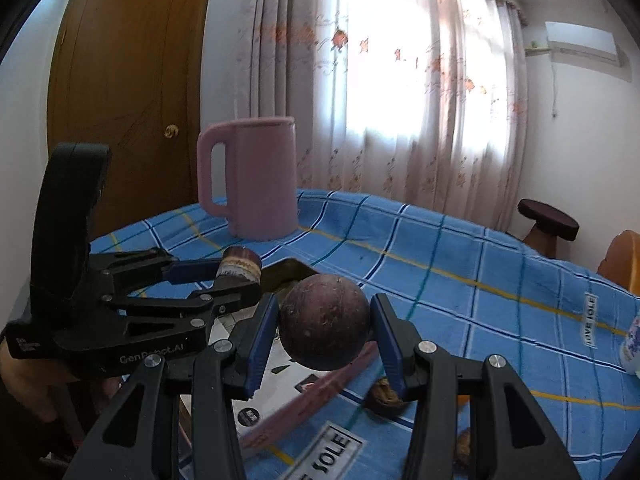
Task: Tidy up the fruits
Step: 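Carry the slice with the left gripper while the right carries the beet toward the tin box, then open the left gripper over the tin box while the right releases the beet inside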
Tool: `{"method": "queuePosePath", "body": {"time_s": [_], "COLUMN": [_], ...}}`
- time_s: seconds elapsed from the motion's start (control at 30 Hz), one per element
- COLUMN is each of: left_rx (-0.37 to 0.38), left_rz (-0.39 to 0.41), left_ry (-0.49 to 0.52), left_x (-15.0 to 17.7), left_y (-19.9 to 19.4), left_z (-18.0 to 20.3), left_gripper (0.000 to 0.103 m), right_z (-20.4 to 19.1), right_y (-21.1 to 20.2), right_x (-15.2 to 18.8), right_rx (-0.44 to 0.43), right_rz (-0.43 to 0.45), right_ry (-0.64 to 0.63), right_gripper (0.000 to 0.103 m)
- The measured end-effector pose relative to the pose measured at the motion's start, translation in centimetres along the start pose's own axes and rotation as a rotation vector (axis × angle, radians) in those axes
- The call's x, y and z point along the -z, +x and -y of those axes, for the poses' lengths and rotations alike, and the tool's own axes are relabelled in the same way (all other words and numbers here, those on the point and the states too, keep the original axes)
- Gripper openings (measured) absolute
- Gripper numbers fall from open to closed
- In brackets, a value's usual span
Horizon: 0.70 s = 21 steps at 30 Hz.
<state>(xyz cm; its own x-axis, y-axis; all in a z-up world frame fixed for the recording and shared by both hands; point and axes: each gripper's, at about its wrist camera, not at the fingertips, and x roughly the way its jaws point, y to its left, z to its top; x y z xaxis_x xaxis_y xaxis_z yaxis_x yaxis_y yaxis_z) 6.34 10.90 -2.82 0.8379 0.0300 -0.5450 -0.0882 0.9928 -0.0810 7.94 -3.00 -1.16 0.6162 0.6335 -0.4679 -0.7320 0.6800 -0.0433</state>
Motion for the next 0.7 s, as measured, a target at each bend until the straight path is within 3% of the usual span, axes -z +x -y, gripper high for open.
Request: {"method": "queuePosePath", "body": {"time_s": [0.7], "left_rx": [-0.044], "left_rz": [-0.095], "left_ry": [-0.03], "left_x": [0.6], "left_y": [2.8], "left_z": [-3.0], "left_gripper": [0.046], "right_z": [-2.7], "right_y": [6.2], "right_x": [0.8], "right_rx": [-0.034], "right_rz": [-0.141], "right_ry": [-0.068], "right_gripper": [0.05]}}
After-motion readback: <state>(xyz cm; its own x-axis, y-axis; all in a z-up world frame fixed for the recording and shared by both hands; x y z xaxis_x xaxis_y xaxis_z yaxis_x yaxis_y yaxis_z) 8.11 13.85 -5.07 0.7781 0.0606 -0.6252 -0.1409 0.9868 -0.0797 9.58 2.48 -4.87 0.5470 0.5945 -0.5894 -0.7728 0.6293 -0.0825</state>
